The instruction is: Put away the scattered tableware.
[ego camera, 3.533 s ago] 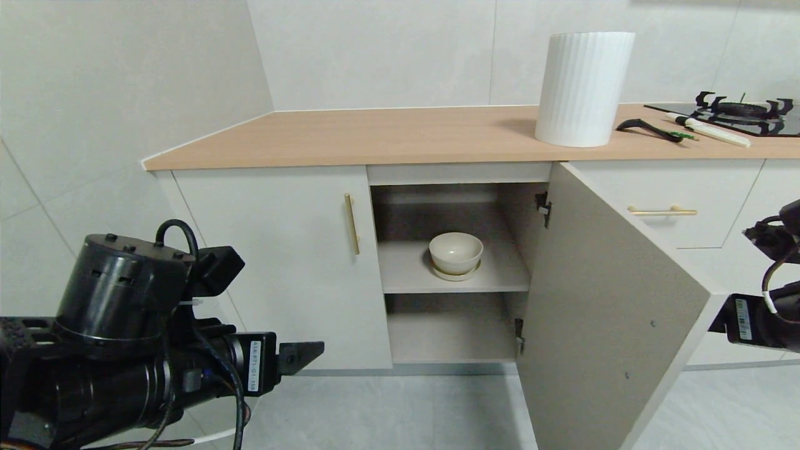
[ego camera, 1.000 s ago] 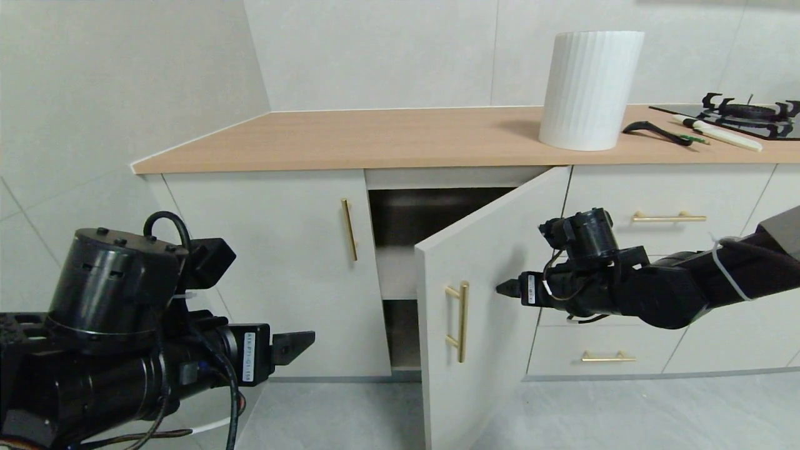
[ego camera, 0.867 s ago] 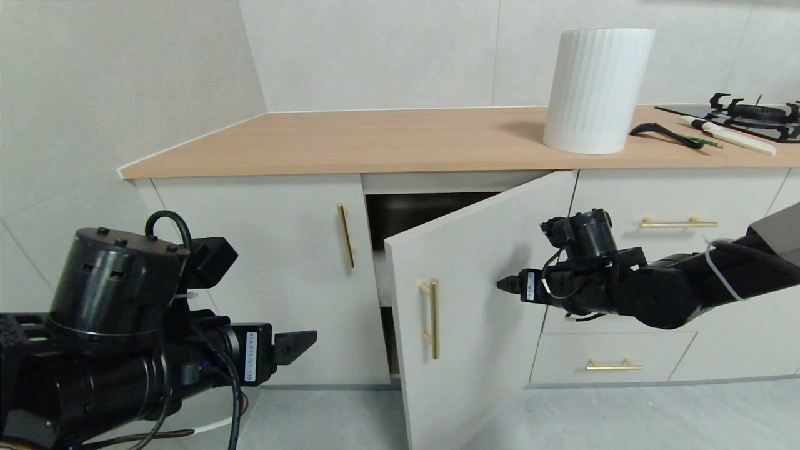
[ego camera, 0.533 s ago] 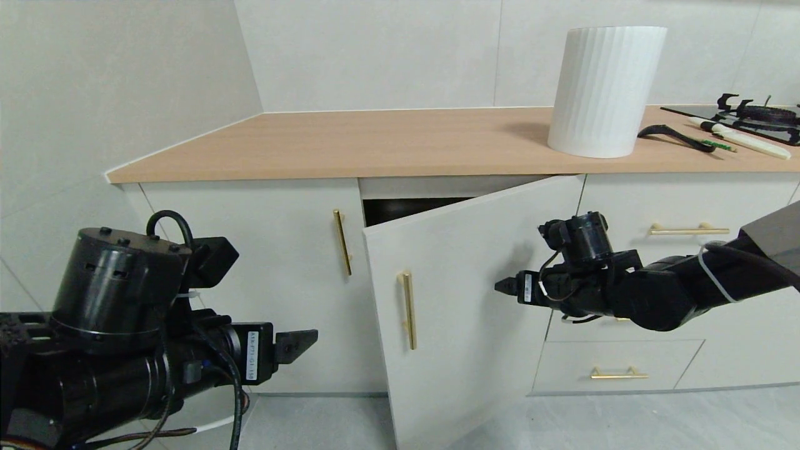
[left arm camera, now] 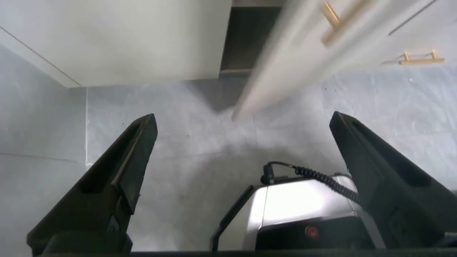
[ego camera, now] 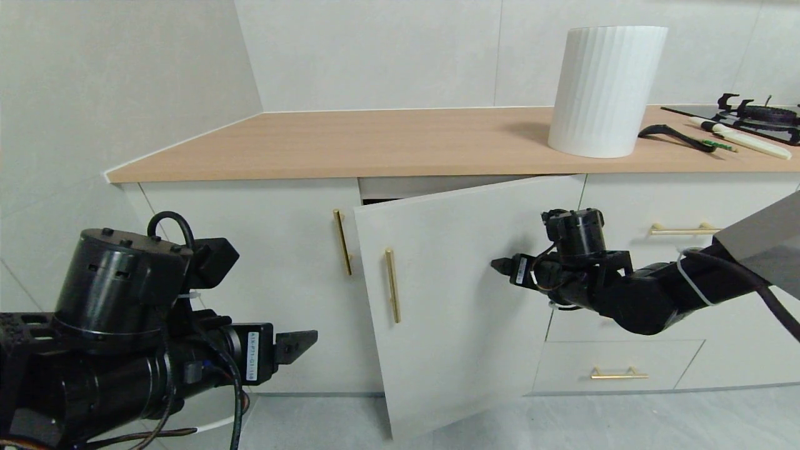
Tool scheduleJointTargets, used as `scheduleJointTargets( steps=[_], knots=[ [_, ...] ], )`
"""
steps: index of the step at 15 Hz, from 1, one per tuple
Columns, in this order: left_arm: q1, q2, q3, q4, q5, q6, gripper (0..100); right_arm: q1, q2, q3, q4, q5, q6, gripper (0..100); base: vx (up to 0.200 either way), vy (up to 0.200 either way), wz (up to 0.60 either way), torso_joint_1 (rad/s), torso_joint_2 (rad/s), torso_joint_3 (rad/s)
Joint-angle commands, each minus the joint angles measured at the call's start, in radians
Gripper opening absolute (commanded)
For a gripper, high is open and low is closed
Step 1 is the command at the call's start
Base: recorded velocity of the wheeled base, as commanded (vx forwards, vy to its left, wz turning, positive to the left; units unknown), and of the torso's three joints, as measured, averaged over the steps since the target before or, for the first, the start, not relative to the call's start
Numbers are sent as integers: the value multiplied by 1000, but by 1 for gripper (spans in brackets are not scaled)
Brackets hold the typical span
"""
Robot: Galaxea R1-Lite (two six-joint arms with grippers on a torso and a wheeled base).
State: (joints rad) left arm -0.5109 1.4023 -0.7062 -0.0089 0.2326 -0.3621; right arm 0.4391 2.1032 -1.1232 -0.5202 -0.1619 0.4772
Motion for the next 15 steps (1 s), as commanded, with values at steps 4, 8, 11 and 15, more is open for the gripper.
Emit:
scheduleJointTargets(
  steps=[4,8,11,15],
  knots=[
    [0,3,-1,0,1,-1,100,-16,70,-83,-6,-68,73,100,0,0,0,0,0,0],
    [0,12,1,0,-1,-1,100,-20,121,-122,-63,-143,83,100,0,0,0,0,0,0],
    [0,14,1,1,-1,-1,100,-34,138,-142,-66,-168,83,100,0,0,0,0,0,0],
    [0,14,1,1,-1,-1,100,-42,152,-159,-66,-194,83,100,0,0,0,0,0,0]
  ],
)
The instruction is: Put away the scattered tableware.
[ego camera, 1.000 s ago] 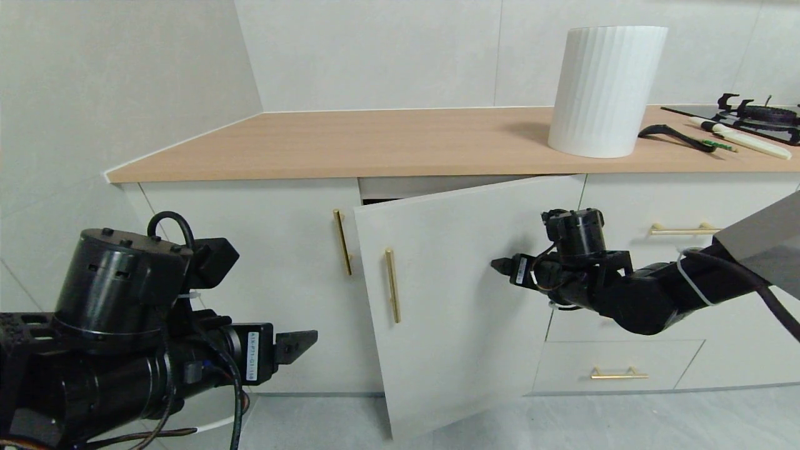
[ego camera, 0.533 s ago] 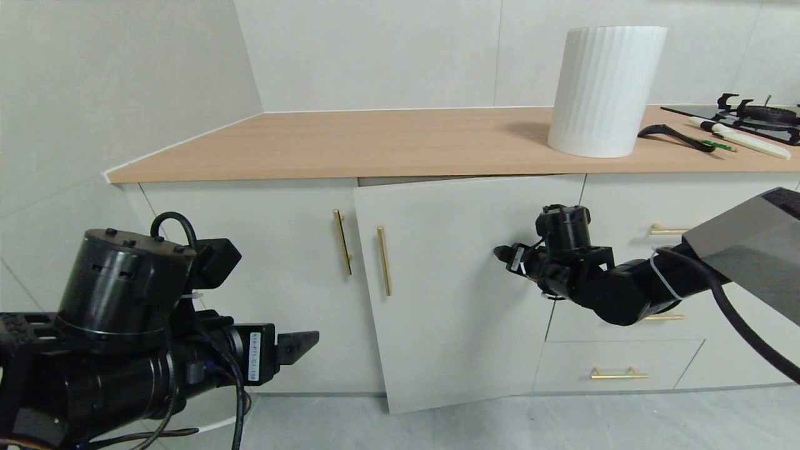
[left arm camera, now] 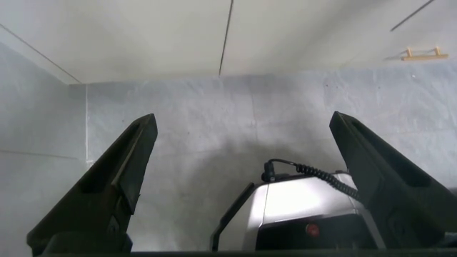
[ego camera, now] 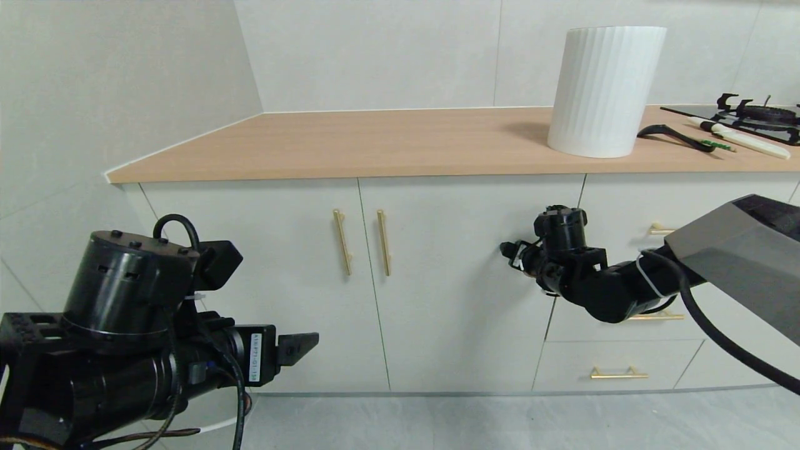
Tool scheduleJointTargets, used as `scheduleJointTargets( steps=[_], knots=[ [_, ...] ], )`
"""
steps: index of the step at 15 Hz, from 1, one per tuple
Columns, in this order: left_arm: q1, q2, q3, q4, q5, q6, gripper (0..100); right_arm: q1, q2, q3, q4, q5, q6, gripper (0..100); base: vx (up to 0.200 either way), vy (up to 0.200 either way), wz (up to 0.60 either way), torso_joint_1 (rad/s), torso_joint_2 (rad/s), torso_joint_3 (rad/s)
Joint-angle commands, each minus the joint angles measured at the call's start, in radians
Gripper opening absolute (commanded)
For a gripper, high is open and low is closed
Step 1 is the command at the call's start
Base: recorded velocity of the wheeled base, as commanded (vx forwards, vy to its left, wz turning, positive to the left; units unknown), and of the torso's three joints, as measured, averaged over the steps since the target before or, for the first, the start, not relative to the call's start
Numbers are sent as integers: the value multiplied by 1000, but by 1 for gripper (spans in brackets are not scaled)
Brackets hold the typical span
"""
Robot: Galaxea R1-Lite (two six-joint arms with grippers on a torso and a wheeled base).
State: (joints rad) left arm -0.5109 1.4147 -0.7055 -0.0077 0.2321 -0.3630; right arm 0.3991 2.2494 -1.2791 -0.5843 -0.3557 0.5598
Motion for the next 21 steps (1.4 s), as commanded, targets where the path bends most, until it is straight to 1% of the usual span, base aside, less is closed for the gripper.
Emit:
scheduleJointTargets(
  steps=[1,4,6,7,8,9,10,12,13,15,16,17,18,19,21],
  knots=[
    [0,1,0,0,1,-1,100,-2,6,-3,-2,0,0,100,0,0,0,0,0,0],
    [0,1,0,0,1,-1,100,0,-24,17,3,8,-1,100,0,0,0,0,0,0],
    [0,1,0,0,1,-1,100,4,-74,92,6,31,-3,100,0,0,0,0,0,0],
    [0,1,0,0,0,-1,100,6,-177,218,6,198,-9,100,0,0,0,0,0,0],
    [0,1,0,0,0,1,100,6,-238,277,7,320,-11,100,0,0,0,0,0,0],
    [0,0,0,-2,1,-1,100,6,-275,302,7,386,-21,100,0,0,0,0,0,0],
    [2,-2,0,-2,1,1,100,6,-289,307,7,379,-34,100,0,0,0,0,0,0],
    [3,-16,-2,-2,1,1,100,10,-340,322,11,325,-41,100,0,0,0,0,0,0],
    [3,-42,0,-2,1,6,100,17,-401,366,9,313,-52,100,0,0,0,0,0,0],
    [5,-117,-2,-3,3,50,100,15,-527,440,9,299,-144,100,0,0,0,0,0,0],
    [35,-197,8,-3,1,79,100,12,-642,477,9,270,-196,100,0,0,0,0,0,0],
    [38,-252,24,-11,1,81,100,10,-711,495,9,241,-215,100,0,0,0,0,0,0],
    [38,-312,51,-14,0,84,100,-2,-815,546,9,192,-235,100,0,0,0,0,0,0],
    [38,-367,81,-12,1,98,100,-20,-929,616,9,176,-264,100,0,0,0,0,0,0],
    [46,-511,143,-12,9,122,100,-68,-1151,736,11,179,-327,100,0,0,0,0,0,0]
  ],
)
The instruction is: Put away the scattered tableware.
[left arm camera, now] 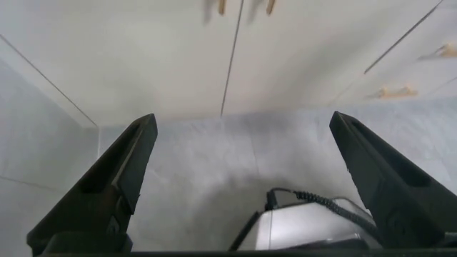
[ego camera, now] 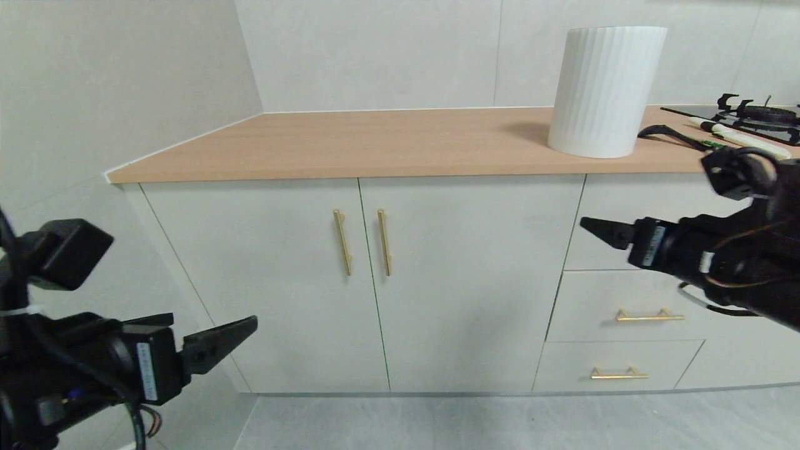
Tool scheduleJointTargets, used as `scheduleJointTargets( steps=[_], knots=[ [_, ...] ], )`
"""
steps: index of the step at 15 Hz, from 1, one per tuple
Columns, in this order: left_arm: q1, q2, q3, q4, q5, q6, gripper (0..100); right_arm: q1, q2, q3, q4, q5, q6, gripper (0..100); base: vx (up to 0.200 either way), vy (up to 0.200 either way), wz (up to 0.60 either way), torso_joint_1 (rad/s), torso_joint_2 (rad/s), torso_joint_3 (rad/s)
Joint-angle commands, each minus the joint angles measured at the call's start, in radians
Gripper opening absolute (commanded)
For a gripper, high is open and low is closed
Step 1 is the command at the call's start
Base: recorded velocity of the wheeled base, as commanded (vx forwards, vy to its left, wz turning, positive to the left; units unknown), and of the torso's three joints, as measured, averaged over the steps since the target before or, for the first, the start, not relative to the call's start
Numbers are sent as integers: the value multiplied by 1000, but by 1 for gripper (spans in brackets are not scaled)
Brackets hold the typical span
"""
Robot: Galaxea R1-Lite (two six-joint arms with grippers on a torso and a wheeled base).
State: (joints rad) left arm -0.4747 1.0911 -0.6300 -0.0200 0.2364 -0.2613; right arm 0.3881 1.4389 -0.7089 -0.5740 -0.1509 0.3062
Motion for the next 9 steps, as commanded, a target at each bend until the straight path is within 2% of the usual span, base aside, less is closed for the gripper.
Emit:
scheduleJointTargets(
  steps=[1,2,3,4,5,7,9],
  knots=[
    [10,-292,102,2,3,40,100,-92,-445,212,2,-29,-113,100,0,0,0,0,0,0],
    [19,-385,131,3,0,79,100,-141,-542,250,17,-29,-159,100,0,0,0,0,0,0],
    [53,-450,153,5,-3,119,100,-183,-621,267,46,-27,-191,100,0,0,0,0,0,0],
    [73,-474,159,6,-5,135,100,-199,-655,270,66,-26,-200,100,0,0,0,0,0,0],
    [134,-577,181,9,-5,195,100,-229,-810,261,194,-26,-208,100,0,0,0,0,0,0],
    [199,-706,176,52,-5,241,100,-230,-1026,249,407,-27,-268,100,0,0,0,0,0,0],
    [254,-804,181,120,-5,260,100,-262,-1183,252,546,-39,-323,100,0,0,0,0,0,0]
  ],
)
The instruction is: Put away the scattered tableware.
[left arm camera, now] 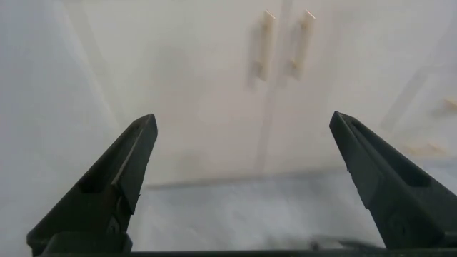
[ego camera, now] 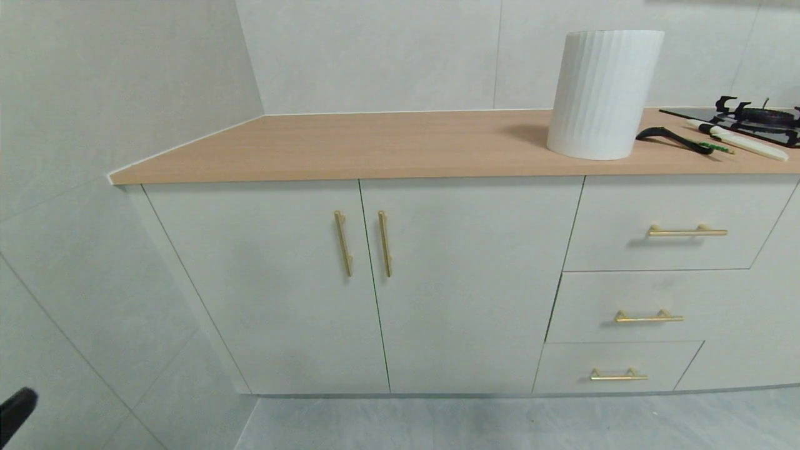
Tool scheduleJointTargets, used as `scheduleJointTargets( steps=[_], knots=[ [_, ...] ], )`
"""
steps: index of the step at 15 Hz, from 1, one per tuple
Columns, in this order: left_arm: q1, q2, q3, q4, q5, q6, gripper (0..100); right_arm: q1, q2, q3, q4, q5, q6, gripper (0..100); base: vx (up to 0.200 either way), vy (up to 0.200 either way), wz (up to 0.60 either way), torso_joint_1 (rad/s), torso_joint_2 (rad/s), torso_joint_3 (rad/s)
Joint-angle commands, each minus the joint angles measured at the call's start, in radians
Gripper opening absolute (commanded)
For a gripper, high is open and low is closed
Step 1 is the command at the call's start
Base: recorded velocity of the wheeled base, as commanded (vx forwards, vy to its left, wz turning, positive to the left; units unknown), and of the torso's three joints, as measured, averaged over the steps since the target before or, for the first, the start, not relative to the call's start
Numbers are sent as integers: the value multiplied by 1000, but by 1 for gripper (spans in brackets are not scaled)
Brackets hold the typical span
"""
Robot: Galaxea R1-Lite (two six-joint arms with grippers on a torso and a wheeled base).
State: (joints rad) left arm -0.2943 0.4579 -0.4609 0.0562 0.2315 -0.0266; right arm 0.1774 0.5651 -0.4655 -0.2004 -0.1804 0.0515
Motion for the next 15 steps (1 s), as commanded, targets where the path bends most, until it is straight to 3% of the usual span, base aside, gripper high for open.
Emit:
scheduleJointTargets(
  steps=[1,4,7,8,9,10,13,15],
  knots=[
    [95,-214,8,77,-1,27,100,-84,-360,11,188,-10,-70,100,0,0,0,0,0,0],
    [172,-329,27,99,-3,28,100,-119,-485,45,225,-7,-111,100,0,0,0,0,0,0],
    [204,-360,68,116,17,27,100,-171,-553,73,240,27,-122,100,0,0,0,0,0,0],
    [257,-387,99,117,8,34,100,-179,-565,104,254,29,-127,100,0,0,0,0,0,0],
    [276,-418,120,119,-4,51,100,-179,-565,111,254,13,-124,100,0,0,0,0,0,0],
    [296,-458,182,116,-31,91,100,-179,-565,143,254,-19,-121,100,0,0,0,0,0,0],
    [296,-458,347,76,11,96,100,-179,-565,320,246,2,-117,100,0,0,0,0,0,0],
    [296,-458,442,-67,6,85,100,-179,-565,466,144,25,-114,100,0,0,0,0,0,0]
  ],
)
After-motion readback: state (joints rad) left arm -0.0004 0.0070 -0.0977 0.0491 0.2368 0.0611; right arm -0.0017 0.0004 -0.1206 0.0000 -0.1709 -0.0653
